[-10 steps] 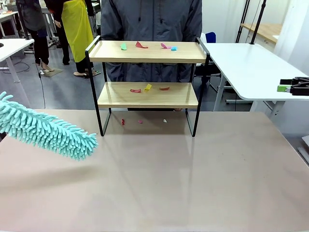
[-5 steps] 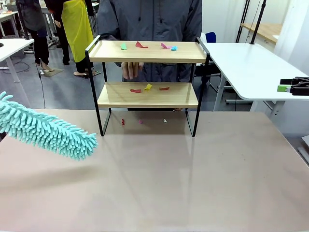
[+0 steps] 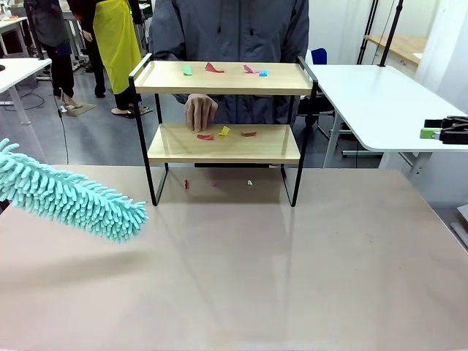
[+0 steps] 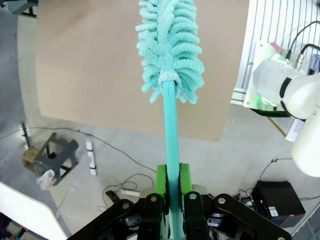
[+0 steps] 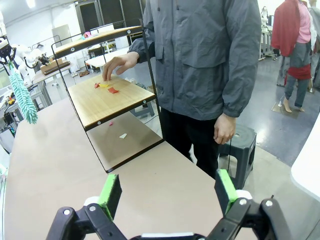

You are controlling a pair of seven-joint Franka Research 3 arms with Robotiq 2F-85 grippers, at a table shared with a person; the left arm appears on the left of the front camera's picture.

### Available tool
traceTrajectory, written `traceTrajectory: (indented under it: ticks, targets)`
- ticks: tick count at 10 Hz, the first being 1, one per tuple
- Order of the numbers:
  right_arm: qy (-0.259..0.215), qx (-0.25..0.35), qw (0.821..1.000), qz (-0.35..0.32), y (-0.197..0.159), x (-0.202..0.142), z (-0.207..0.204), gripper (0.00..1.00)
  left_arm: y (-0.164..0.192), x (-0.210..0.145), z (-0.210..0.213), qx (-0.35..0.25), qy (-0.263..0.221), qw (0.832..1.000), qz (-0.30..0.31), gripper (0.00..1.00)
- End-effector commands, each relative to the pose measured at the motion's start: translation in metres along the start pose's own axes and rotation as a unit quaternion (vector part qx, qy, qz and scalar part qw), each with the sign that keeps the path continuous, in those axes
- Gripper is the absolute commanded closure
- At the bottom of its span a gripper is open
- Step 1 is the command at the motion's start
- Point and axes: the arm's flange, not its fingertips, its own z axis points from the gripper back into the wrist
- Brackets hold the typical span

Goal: Clean the shelf.
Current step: Clean the specific section of the Shelf indicated by the human with the Duster.

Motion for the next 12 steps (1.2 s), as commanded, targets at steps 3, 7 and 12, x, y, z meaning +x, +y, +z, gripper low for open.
traceTrajectory:
  ticks: [3, 7, 12]
  targets:
    - [-0.001, 0.0, 1.0, 0.003, 0.001, 0.003, -0.001, 0.0, -0.002, -0.002, 0.002, -0.001, -0.004, 1.0, -0.001, 0.87]
    - [-0.001, 0.0, 1.0, 0.003, 0.001, 0.003, -0.001, 0.0, -0.002, -0.002, 0.002, -0.001, -0.004, 1.0, -0.001, 0.87]
    - [-0.001, 0.0, 1.0, 0.003, 0.001, 0.003, -0.001, 0.0, -0.017, 0.014, 0.008, -0.008, -0.038, 0.998, 0.049, 0.87]
